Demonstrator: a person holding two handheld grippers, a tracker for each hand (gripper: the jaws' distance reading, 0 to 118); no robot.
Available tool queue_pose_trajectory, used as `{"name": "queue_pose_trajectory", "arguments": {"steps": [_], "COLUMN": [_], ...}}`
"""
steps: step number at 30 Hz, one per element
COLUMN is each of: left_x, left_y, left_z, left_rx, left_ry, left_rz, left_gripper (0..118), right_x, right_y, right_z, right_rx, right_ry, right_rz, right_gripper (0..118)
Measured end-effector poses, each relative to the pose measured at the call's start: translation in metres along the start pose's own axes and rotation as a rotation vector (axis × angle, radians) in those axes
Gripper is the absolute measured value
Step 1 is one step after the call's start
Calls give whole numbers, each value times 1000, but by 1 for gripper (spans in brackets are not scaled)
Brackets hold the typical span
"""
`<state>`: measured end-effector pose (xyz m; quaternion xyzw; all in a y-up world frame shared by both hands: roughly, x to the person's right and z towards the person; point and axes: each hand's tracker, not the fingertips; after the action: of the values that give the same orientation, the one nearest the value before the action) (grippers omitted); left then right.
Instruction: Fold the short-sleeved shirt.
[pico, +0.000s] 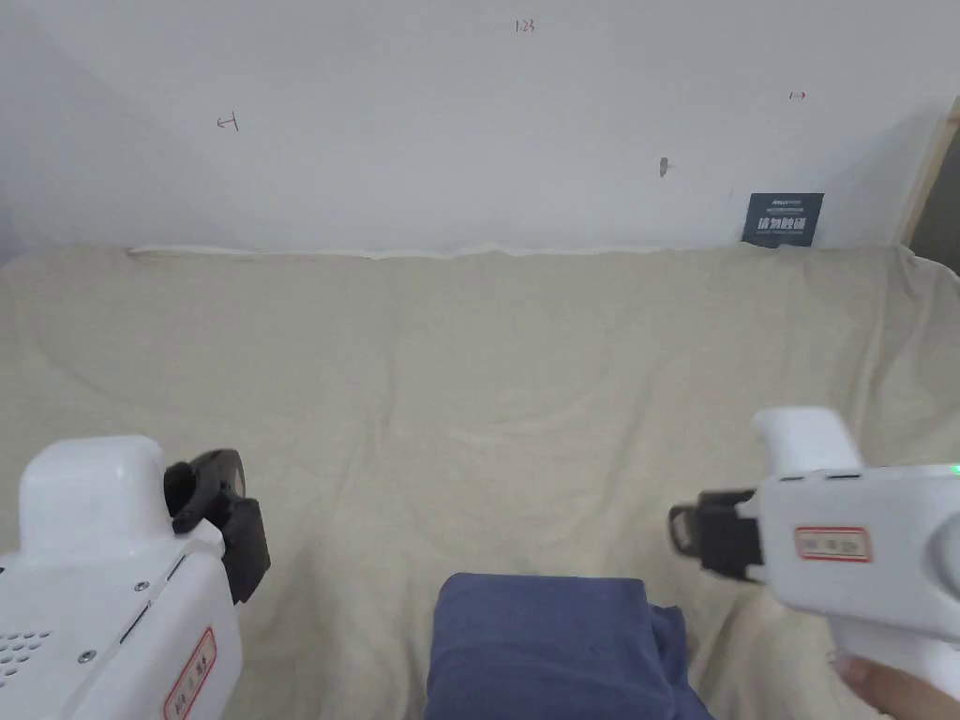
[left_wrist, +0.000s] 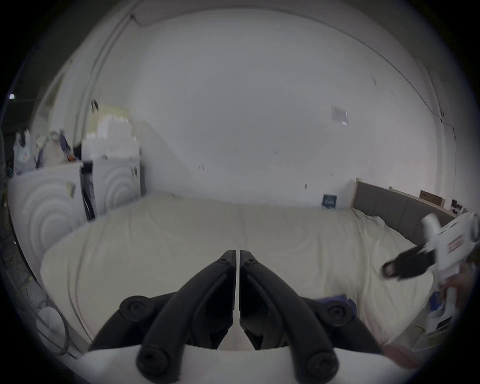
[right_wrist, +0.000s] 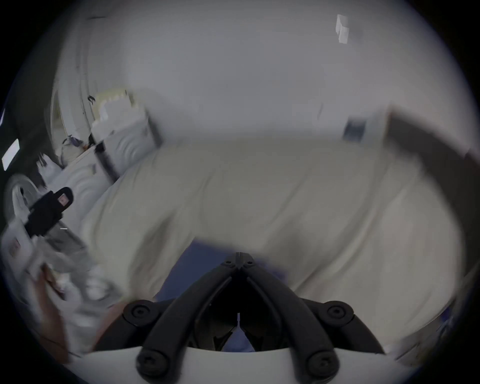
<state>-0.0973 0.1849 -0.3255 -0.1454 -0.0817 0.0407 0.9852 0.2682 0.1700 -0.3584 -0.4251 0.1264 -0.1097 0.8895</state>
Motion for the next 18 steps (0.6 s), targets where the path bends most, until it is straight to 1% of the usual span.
{"name": "queue_pose_trajectory", "arguments": {"steps": [1, 2, 4, 5, 7, 10, 11, 13, 14, 15, 16, 17, 18], "left_x": [-3, -7, -15, -22, -34, -41, -41, -42, -41, -40, -40, -39, -36], "left_y": [-6, -13, -24, -29, -37, -44, -46, -53, -57, -62, -69, -77, -86], "left_z": [-7, -14, -22, -26, -40, -79, -95, -127, -143, -157, -173, -187, -200], "left_rx": [-49, -90, -148, -181, -265, -458, -531, -681, -746, -808, -880, -946, -1001], "left_ry": [-12, -22, -71, -144, -237, -301, -343, -453, -515, -576, -640, -658, -662], "left_rz": [19, 37, 78, 129, 220, 222, 226, 275, 311, 358, 429, 477, 500], "left_gripper": [4, 4, 4, 4, 4, 4, 4, 5, 12, 12, 17, 34, 79], "right_x": [8, 13, 15, 16, 18, 25, 26, 28, 28, 29, 29, 30, 31], "right_y": [-9, -16, -26, -30, -40, -41, -40, -39, -40, -42, -43, -45, -46], "right_z": [-25, -47, -78, -91, -107, -112, -113, -113, -112, -111, -110, -109, -109], "right_rx": [-57, -126, -219, -255, -301, -284, -284, -288, -288, -285, -283, -281, -278], "right_ry": [32, 24, -39, -55, -56, -45, -40, -32, -28, -24, -20, -16, -11], "right_rz": [-64, -66, 13, 37, 38, 0, -9, -13, -7, -1, 3, 2, -2], "right_gripper": [0, 0, 0, 0, 0, 0, 0, 0, 0, 0, 0, 0, 0]}}
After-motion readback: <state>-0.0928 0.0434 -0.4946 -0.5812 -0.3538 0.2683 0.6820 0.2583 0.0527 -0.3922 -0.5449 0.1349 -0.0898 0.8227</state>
